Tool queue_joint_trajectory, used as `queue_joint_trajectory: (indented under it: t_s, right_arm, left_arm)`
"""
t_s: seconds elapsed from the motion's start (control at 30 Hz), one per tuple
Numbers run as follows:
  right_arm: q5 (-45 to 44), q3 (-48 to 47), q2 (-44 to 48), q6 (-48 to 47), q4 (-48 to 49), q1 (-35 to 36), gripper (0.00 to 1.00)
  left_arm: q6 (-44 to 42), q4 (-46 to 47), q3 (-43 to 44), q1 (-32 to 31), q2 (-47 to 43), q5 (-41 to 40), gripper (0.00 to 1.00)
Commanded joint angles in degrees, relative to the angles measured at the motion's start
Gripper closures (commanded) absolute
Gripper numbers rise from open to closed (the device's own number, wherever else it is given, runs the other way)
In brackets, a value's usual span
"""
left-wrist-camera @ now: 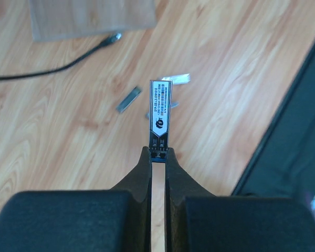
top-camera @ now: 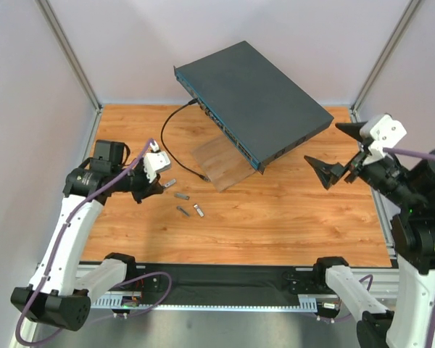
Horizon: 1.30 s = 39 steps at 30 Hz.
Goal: Insert the plug into the switch port
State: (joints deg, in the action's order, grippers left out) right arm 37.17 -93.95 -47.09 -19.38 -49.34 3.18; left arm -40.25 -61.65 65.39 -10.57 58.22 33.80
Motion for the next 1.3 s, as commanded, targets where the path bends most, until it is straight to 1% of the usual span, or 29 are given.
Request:
queue_joint_trajectory:
  t_s: [0.0,0.07,0.1,0.13,0.17,0.2,0.23,0.27,0.3,0.33,0.4,0.43,0.47,0.57,0.63,0.77,0.83,1.03,1.27]
  right_arm:
    - [9.31,-4.03,-6.15,-2.86,7.06,-0.02,0.02]
    - [10.20,-5.45,-8.44,-4.52,8.99,1.99,0.02]
    - [9.07,-6.93,-10.89,-6.18,8.83,3.57,0.03]
    - [7.50,-7.64,-12.22,-10.20,8.39,8.11,0.03]
    - [2.96,-8.35,-13.54,-13.46,6.21,11.12,0.03]
    - [0.65,-9.22,-14.95,-16.37,4.80,14.19,0.03]
    - [-1.29,-10.19,-17.66,-19.01,3.56,19.36,0.04]
    - [-2.79,-10.20,-18.73,-23.21,3.12,21.58,0.04]
    - [-4.72,-9.24,-20.04,-24.47,3.63,23.61,0.05]
    - [-5.26,-8.19,-20.49,-25.96,4.51,27.45,0.05]
    - [-7.45,-6.08,-20.93,-31.31,7.23,31.95,0.06]
    - [-8.07,-3.11,-20.94,-33.51,8.03,36.33,0.06]
    - [-8.95,-1.69,-20.68,-37.28,9.77,38.46,0.07]
    - [-9.04,4.63,-19.80,-40.82,13.73,45.32,0.11]
    - [-9.04,6.58,-19.79,-43.72,14.53,49.53,0.15]
    - [-9.66,9.31,-20.93,-45.92,15.24,54.47,0.21]
    - [-10.36,10.37,-21.72,-47.15,15.50,56.92,0.24]
    - [-13.61,13.62,-24.18,-53.47,17.43,63.60,0.28]
    - [-17.56,15.64,-27.35,-57.09,21.39,67.13,0.33]
  left_arm:
    - [10.00,-6.29,6.31,-0.68,-0.91,11.63,1.00]
    - [14.39,-7.08,8.61,-0.86,-0.82,15.67,1.00]
    - [15.63,-7.26,10.53,-0.86,-0.65,16.90,1.00]
    - [17.90,-7.69,11.51,-0.86,-0.65,19.35,1.00]
    - [18.97,-7.70,12.82,-0.86,-0.73,20.24,1.00]
    - [19.94,-7.44,13.27,-0.86,-1.00,20.86,1.00]
    - [21.95,-6.83,13.63,-0.86,-1.26,21.39,1.00]
    - [22.66,-6.82,14.24,-0.86,-1.70,21.65,1.00]
    - [23.28,-6.99,14.59,-0.86,-1.70,21.92,1.00]
    - [23.81,-7.60,14.86,-0.94,-1.70,22.70,1.00]
    - [25.13,-8.48,15.21,-1.03,-1.79,23.94,1.00]
    - [25.48,-9.01,15.04,-0.95,-1.96,24.99,1.00]
    - [26.18,-9.10,14.51,-1.03,-2.58,25.26,1.00]
    - [26.45,-9.80,12.85,-0.95,-4.24,26.14,1.00]
    - [25.75,-10.94,11.96,-0.95,-4.86,26.14,1.00]
    - [24.52,-13.32,9.59,-0.95,-6.18,26.31,1.00]
    - [22.25,-15.94,9.32,-1.03,-6.19,26.84,1.00]
    - [22.58,-15.78,9.32,-2.17,-6.45,26.49,1.00]
    - [22.76,-15.79,9.23,-3.49,-4.87,26.67,1.00]
